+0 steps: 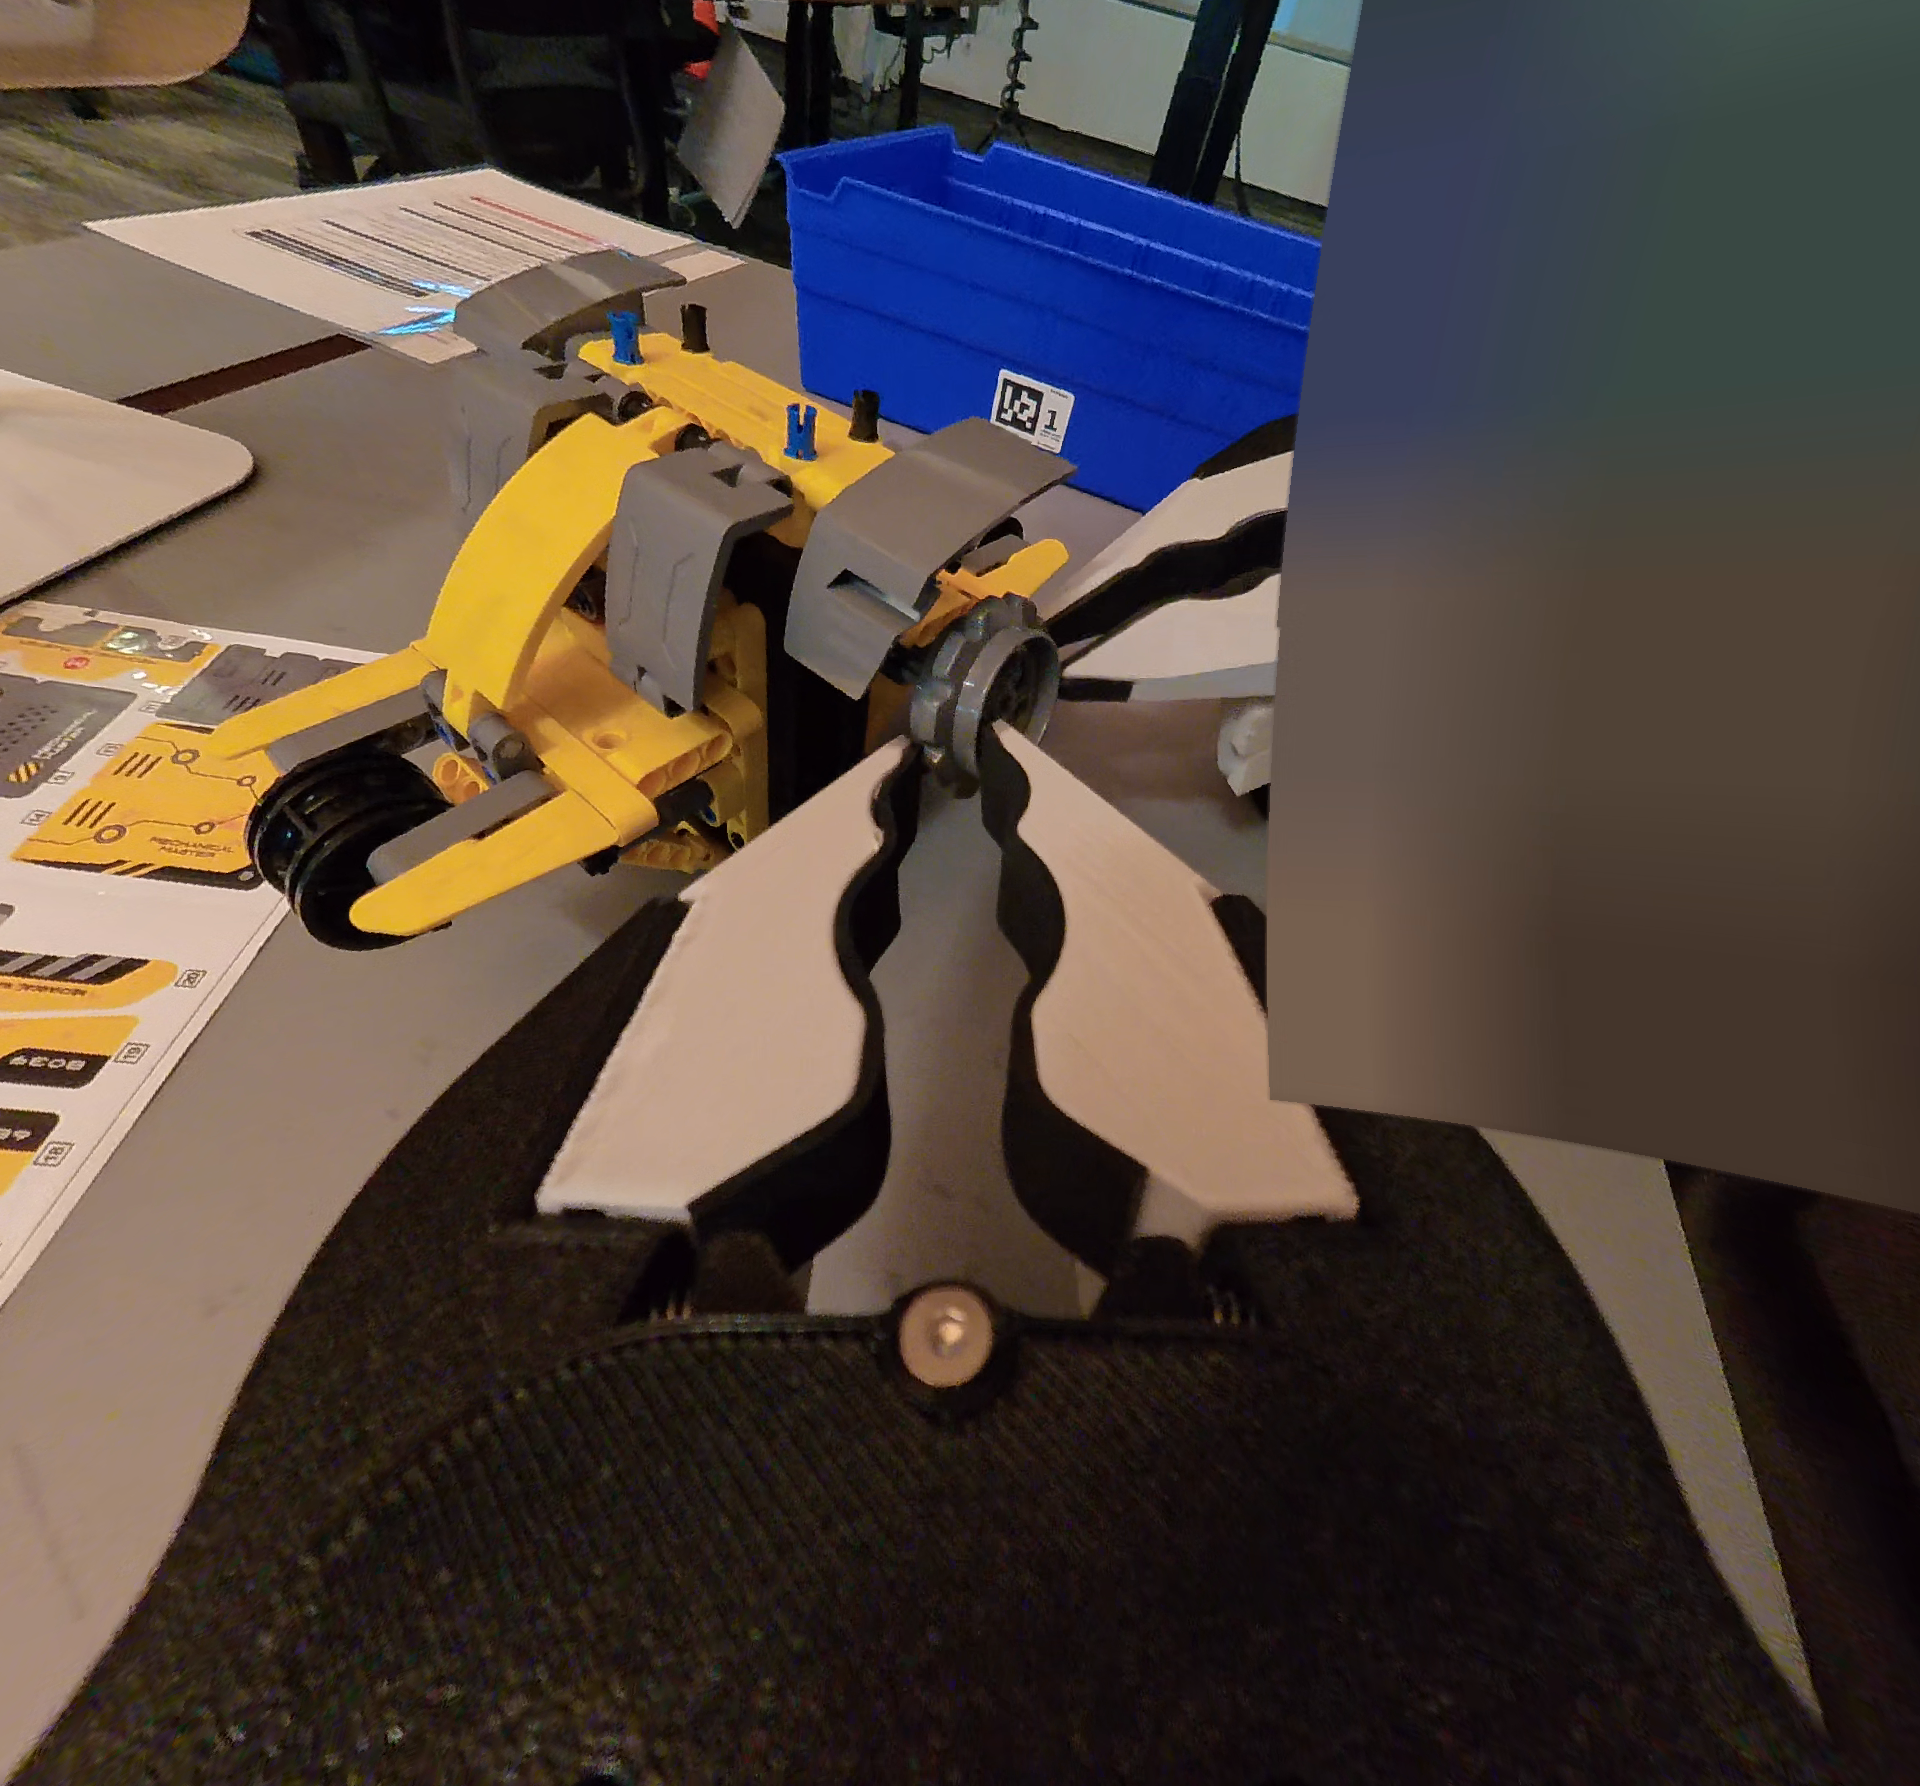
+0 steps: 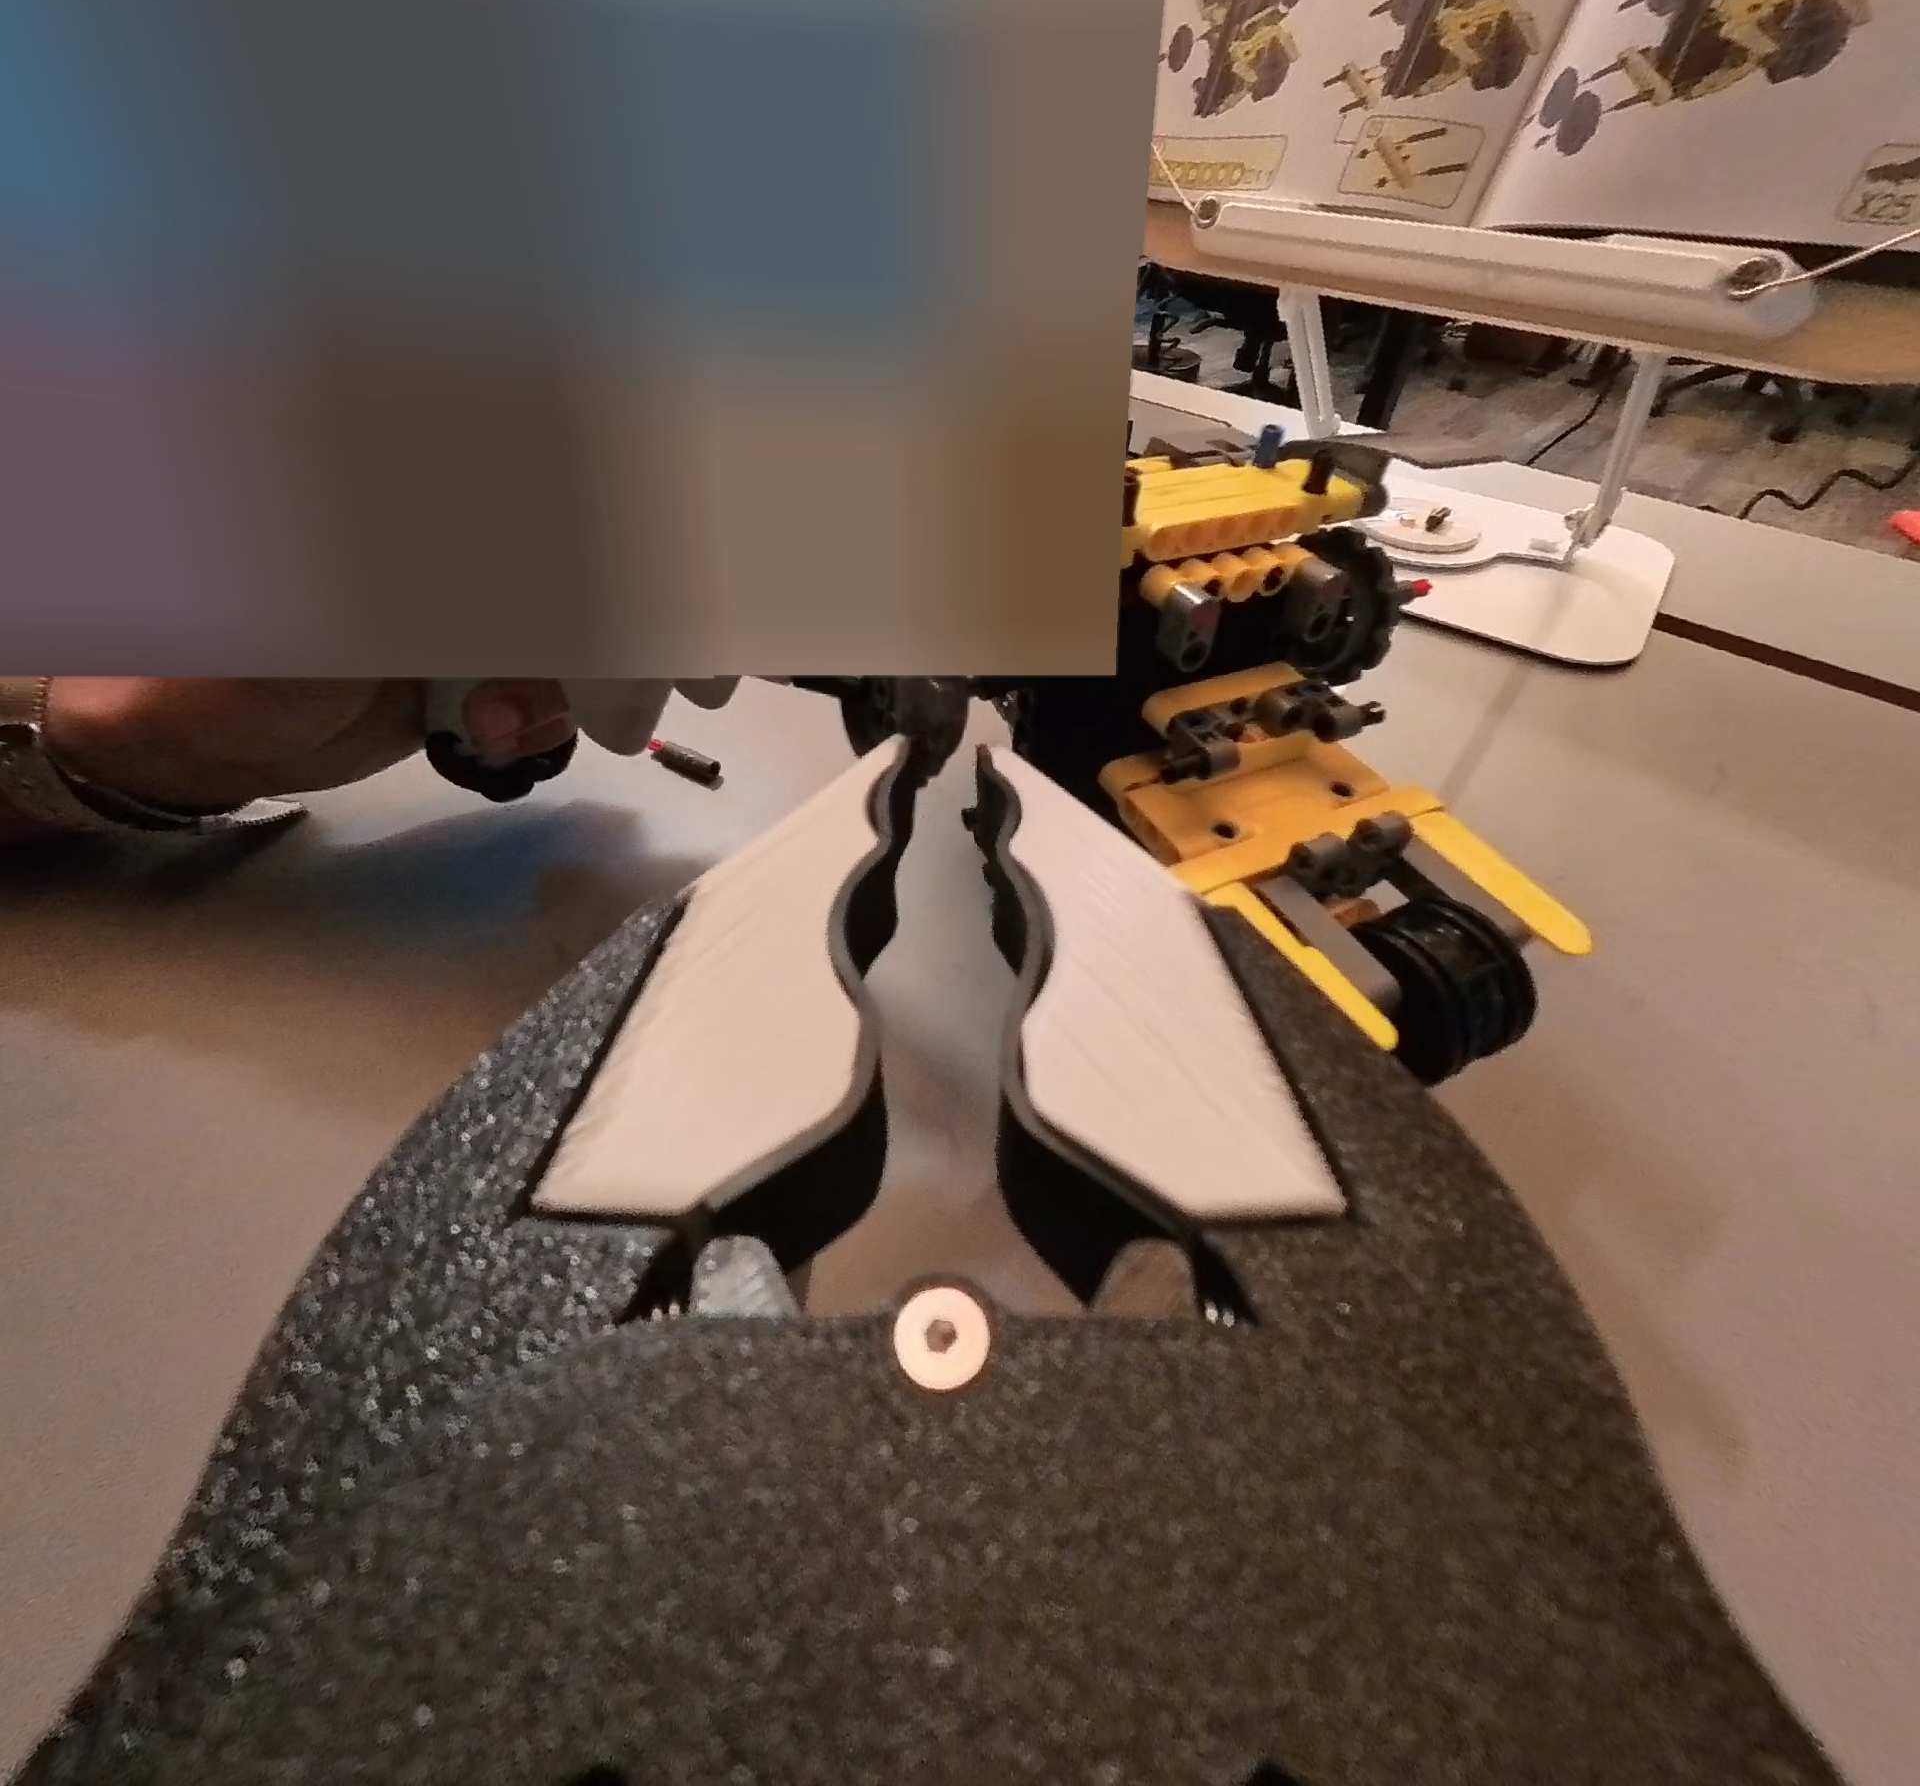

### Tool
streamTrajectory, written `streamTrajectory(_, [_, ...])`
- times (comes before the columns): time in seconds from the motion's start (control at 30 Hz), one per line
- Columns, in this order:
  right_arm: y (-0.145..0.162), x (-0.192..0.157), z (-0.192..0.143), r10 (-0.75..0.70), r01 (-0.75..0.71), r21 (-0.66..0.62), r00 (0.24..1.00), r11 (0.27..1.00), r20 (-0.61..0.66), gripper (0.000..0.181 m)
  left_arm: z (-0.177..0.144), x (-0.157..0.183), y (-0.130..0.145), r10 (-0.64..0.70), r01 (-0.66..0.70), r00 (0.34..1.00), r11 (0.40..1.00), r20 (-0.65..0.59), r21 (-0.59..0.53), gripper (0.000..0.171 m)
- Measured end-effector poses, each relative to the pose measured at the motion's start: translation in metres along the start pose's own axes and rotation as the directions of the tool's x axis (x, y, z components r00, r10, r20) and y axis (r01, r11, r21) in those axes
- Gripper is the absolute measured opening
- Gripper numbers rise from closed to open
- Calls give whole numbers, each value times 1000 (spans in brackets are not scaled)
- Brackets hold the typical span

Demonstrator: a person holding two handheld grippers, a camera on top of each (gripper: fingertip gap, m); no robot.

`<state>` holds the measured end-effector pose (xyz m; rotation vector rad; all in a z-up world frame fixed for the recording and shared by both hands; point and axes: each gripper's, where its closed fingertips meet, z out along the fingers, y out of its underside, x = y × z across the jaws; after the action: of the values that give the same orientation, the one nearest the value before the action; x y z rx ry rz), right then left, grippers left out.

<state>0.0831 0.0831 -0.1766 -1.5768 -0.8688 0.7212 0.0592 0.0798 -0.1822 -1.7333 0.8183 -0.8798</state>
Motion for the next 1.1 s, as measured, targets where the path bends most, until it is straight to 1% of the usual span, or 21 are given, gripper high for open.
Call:
streamTrajectory(0.03, [0, 0, 0, -4, 4, -1, 1000, 1000, -3, 10, 0, 0, 0, 0, 0, 1000, 1000, 0, 1, 9])
streamTrajectory(0.13, [0, -1, 0, -6, 6, -1, 1000, 1000, 1, 11, 0, -1, 0, -6, 6, 1000, 1000, -7, 7, 9])
streamTrajectory(0.27, [-2, -1, -3, 13, -13, 18, 1000, 1000, 15, 17, 0, -1, 0, -8, 8, 1000, 1000, -7, 9, 9])
streamTrajectory(0.53, [-15, -7, -13, 44, -50, 103, 997, 993, 64, 20, -1, -1, -2, 11, -11, 1000, 1000, 7, 17, 9])
streamTrajectory(0.8, [-10, -13, -6, 11, -16, 63, 997, 998, 70, 22, -2, -1, -4, 17, -18, 1000, 999, 11, 27, 9])
streamTrajectory(1.1, [-9, -12, -5, 17, -21, 59, 997, 998, 69, 22, -3, 0, -6, 21, -22, 1000, 999, 13, 35, 9])
